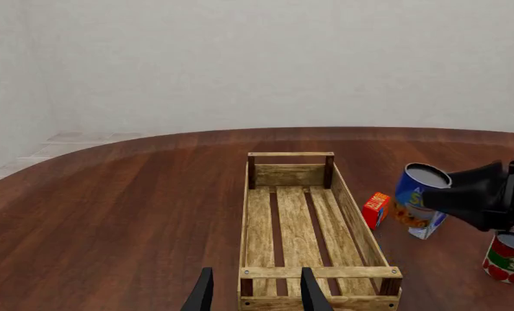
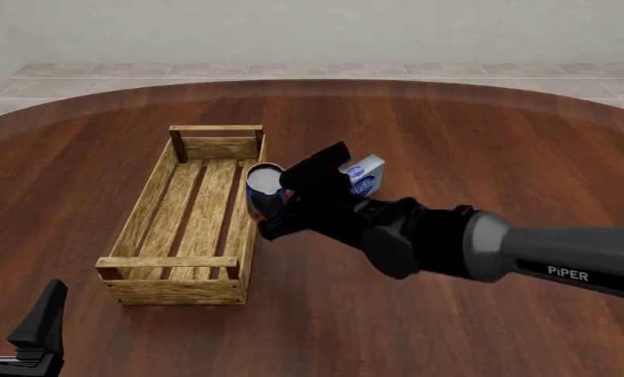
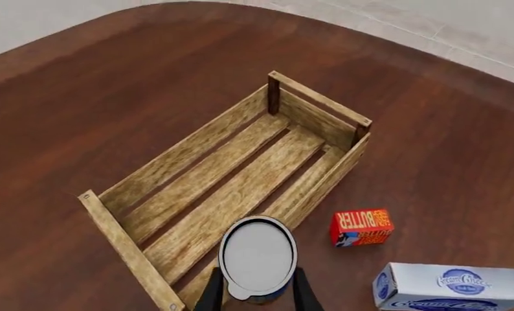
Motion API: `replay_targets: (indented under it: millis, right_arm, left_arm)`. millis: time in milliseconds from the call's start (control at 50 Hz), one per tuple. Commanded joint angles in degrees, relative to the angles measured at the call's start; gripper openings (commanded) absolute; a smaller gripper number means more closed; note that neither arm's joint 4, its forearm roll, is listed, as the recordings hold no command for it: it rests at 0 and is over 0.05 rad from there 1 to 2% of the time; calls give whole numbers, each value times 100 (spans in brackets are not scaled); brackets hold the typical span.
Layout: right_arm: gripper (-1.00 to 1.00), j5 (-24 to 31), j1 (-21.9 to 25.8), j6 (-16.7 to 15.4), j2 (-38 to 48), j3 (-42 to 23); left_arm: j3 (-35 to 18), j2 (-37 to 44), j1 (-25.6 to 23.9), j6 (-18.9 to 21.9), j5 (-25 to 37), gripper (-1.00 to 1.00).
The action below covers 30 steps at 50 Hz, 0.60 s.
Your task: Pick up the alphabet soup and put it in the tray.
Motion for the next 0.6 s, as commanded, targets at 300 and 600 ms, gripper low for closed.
replay_targets:
  millis: [300, 600]
  right_arm:
    - [-100, 606, 266, -51, -96, -879]
    - [-100, 834, 423, -126, 281, -1571]
  left_arm:
    - [0, 0, 0, 0, 0, 100]
    - [0, 0, 0, 0, 0, 100]
